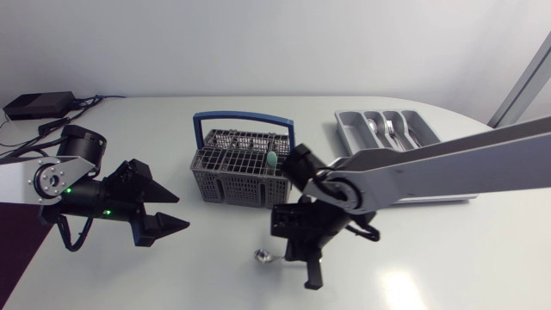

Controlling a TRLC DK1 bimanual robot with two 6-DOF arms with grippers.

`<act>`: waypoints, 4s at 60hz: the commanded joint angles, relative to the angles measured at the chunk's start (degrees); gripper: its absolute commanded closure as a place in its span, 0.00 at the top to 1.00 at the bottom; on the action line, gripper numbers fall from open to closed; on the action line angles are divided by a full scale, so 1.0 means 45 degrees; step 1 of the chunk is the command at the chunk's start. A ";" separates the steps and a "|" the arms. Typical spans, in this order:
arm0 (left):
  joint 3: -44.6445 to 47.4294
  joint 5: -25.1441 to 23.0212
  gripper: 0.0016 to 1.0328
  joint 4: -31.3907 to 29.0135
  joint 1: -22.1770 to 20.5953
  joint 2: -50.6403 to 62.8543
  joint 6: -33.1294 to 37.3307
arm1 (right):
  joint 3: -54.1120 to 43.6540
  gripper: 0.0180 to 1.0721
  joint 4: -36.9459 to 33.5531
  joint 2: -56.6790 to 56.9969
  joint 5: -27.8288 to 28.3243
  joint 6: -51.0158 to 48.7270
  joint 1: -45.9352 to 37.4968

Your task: Unload the cutlery basket into the drawer organizer.

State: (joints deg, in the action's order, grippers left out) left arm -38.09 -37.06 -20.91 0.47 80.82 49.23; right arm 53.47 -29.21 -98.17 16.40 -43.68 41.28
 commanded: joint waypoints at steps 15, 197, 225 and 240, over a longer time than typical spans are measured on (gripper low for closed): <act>-0.0462 0.0208 0.95 0.0036 -0.0671 -0.0186 -0.1058 | -0.1746 0.05 -0.1809 0.3378 0.0593 -0.4688 -0.6223; -0.1829 0.1614 0.95 0.3005 -0.1120 0.2080 -0.4495 | -0.0086 0.95 0.4812 0.0605 -0.0716 0.2617 -0.3489; -0.1771 0.1614 0.95 0.2888 -0.0768 0.1162 -0.4515 | -0.0691 0.95 0.4773 0.2070 -0.0579 0.2773 -0.3469; -0.1361 0.1634 0.95 0.2556 -0.0905 -0.0303 -0.4437 | 0.0656 0.88 0.3835 0.2441 -0.0637 0.4258 -0.2864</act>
State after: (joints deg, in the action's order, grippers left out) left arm -46.24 -29.50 -8.54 -3.09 82.06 29.93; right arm 54.06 -10.57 -87.00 13.63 -28.12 26.85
